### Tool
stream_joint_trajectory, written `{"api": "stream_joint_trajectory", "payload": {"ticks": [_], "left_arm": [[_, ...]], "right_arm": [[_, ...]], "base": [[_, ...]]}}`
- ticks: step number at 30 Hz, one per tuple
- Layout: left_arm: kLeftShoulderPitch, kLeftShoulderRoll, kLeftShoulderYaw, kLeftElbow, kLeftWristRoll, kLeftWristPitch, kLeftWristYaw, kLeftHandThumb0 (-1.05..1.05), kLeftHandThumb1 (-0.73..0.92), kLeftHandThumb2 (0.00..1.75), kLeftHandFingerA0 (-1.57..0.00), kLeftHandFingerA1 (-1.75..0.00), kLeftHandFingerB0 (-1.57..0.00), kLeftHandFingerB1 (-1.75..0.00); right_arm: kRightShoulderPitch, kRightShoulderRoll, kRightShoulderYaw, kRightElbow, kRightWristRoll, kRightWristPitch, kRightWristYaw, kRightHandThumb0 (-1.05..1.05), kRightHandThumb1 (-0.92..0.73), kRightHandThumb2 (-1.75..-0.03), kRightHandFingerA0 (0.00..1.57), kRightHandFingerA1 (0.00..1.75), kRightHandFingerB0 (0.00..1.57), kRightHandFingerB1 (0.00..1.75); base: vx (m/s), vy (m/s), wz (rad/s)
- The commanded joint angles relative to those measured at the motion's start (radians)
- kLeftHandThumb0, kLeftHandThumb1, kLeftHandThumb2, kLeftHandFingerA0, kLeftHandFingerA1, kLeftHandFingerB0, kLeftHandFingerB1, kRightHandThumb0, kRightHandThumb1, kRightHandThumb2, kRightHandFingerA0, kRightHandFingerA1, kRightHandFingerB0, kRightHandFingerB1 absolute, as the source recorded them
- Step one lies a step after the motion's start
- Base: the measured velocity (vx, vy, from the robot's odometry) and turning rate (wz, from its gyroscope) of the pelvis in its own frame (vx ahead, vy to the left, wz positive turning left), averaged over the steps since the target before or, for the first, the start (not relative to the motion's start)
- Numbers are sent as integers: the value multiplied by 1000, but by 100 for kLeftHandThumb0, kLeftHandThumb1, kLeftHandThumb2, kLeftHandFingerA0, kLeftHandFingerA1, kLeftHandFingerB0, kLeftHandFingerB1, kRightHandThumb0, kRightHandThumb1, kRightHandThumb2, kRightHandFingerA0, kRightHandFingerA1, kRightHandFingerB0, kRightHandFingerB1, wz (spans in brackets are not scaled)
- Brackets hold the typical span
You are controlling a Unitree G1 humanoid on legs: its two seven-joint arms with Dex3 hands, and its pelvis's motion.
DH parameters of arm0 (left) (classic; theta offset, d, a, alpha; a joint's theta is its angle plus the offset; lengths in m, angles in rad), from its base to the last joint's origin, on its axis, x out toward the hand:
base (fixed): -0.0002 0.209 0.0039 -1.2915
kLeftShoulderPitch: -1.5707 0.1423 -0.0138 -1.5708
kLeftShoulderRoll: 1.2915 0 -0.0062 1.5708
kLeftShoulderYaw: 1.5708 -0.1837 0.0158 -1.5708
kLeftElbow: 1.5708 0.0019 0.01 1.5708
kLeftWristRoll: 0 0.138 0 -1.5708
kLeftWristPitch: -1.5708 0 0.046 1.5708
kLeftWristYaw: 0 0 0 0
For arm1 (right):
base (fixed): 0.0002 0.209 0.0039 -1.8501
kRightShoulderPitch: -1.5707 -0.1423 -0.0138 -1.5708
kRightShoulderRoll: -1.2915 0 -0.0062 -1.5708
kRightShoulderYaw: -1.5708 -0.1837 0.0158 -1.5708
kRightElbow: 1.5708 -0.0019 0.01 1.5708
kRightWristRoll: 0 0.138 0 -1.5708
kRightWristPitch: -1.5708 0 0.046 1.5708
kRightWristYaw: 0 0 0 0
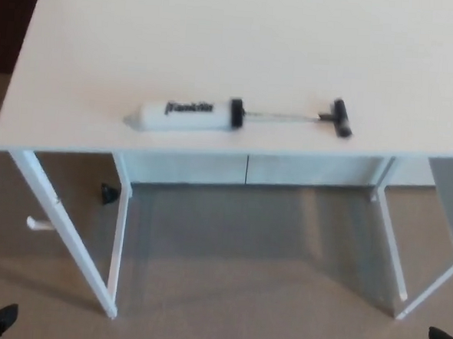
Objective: The robot walks towards a desk on which an air pump is kept in the middle. It lifts it up and holds it with its left hand and uses its right hand to compress it by pushing its handle inwards.
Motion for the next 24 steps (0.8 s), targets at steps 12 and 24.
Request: {"api": "stream_joint_trajectory", "payload": {"ticks": [12,24], "left_arm": [[-2,31,2,3,14,-9,-16,-69,73,104,0,-29,0,-23],[-11,34,6,18,10,-14,-21,-71,73,103,0,-28,0,-21]], "right_arm": [[4,5,-8,18,-3,-25,-12,-74,-79,-107,4,41,2,23],[-11,0,2,16,-7,-15,-7,-74,-80,-108,4,40,0,24]], "base": [[168,105,-2],[40,-46,-6]]}}
